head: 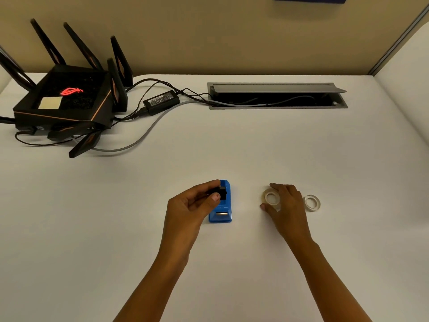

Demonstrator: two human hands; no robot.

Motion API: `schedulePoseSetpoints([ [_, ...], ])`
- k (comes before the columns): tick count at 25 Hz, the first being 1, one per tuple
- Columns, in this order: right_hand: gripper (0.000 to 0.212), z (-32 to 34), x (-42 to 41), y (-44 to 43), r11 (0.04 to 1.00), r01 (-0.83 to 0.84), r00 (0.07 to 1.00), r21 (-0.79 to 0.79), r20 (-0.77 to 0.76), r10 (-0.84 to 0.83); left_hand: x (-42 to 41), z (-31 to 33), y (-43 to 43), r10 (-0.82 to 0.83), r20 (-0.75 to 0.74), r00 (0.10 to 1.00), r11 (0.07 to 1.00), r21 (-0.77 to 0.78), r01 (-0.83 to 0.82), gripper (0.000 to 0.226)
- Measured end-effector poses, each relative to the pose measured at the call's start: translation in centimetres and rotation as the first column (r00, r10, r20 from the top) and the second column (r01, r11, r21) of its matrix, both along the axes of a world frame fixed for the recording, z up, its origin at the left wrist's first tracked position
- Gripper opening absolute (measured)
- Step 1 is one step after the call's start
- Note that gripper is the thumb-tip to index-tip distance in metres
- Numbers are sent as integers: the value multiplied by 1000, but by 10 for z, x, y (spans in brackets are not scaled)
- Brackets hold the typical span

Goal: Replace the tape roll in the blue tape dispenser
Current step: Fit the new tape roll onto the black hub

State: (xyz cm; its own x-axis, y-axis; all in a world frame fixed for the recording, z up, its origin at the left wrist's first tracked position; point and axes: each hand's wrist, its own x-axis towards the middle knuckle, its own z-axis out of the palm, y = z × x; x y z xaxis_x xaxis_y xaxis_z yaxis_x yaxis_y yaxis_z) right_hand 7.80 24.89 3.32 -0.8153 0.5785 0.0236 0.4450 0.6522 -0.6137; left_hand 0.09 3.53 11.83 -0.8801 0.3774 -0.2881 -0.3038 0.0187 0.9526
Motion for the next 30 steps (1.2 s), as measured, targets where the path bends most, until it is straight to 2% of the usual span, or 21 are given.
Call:
schedulePoseSetpoints([
  [3, 51, 7, 4, -1, 998, -9, 999, -64, -33, 7, 0, 0, -1, 0, 2, 1000, 1000, -5, 0, 25],
  [6, 50, 21, 8, -7, 973, 12, 996, -230, -87, -33, 0, 0, -1, -4, 26, 1000, 1000, -22, 5, 26],
  [9, 48, 42, 12, -21, 887, -51, 984, -459, -174, -34, 1, 1, 0, -6, 49, 999, 999, -35, 8, 26],
  [12, 49, 61, 15, -38, 789, -161, 961, -593, -276, -11, 2, 2, 2, -37, 56, 998, 998, -54, 40, 25],
  [17, 48, 78, 14, -57, 740, -264, 941, -618, -333, 57, 6, 8, 6, -82, 31, 996, 994, -72, 84, 28],
  [30, 49, 93, 9, -64, 695, -336, 924, -636, -364, 113, 12, 14, 2, -73, 3, 997, 993, -90, 73, 31],
])
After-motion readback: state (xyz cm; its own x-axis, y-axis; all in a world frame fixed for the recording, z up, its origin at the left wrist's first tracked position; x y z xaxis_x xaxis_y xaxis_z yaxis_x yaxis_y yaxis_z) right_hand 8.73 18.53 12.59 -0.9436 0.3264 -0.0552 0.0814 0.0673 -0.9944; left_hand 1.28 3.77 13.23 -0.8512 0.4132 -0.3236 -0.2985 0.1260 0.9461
